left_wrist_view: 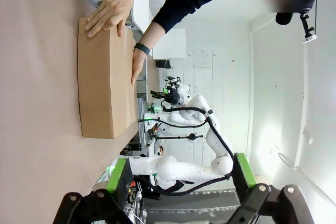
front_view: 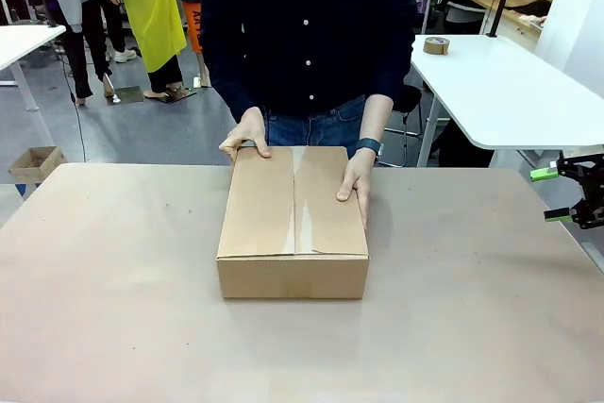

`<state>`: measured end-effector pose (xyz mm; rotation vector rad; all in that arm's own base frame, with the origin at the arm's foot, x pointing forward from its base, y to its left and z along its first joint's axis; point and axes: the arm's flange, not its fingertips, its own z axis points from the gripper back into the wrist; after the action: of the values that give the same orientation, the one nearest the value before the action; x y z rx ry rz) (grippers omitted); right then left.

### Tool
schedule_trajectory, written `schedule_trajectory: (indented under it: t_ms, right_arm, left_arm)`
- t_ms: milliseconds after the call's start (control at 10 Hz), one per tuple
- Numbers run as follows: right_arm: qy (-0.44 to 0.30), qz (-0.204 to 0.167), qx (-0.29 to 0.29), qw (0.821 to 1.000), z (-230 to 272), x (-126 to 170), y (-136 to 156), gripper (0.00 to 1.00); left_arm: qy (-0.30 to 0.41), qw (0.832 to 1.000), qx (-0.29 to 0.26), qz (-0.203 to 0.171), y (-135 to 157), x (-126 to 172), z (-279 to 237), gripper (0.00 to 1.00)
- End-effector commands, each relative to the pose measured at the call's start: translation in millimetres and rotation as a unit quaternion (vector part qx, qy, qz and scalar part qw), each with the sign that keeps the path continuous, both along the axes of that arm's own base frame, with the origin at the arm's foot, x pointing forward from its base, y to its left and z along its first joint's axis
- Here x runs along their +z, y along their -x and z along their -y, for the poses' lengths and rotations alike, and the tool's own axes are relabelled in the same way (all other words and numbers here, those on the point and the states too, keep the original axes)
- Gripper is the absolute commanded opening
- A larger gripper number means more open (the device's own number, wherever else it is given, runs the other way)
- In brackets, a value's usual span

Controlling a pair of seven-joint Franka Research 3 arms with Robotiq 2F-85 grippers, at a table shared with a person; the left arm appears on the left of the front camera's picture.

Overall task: Pack the gift set into the box.
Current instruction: Press and hold the closed box until the human finishes sealing it.

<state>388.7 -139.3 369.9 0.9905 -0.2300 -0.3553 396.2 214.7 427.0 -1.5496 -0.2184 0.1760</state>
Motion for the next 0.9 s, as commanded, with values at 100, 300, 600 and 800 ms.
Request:
schedule_trajectory:
  t_ms: [100, 300, 600, 800]
  right_arm:
    - [-0.001, -0.004, -0.002, 1.000, -0.5, 1.2, 1.2, 1.00]
    - [0.032, 0.013, 0.043, 0.998, -20.5, 8.6, -11.9, 1.00]
    - [0.071, 0.301, 0.290, 0.905, -177.6, 39.4, -42.0, 1.00]
    - [0.015, 0.491, 0.407, 0.770, -235.3, 44.9, -43.5, 1.00]
  left_arm:
    - [-0.002, 1.000, 0.001, -0.001, 3.8, 1.1, 1.6, 1.00]
    - [0.000, 1.000, 0.000, 0.000, 0.0, 0.0, 0.0, 1.00]
    - [-0.064, 0.969, -0.131, 0.199, -20.8, 25.5, 138.2, 1.00]
    - [-0.094, 0.923, -0.139, 0.347, -9.0, 14.0, 216.8, 1.00]
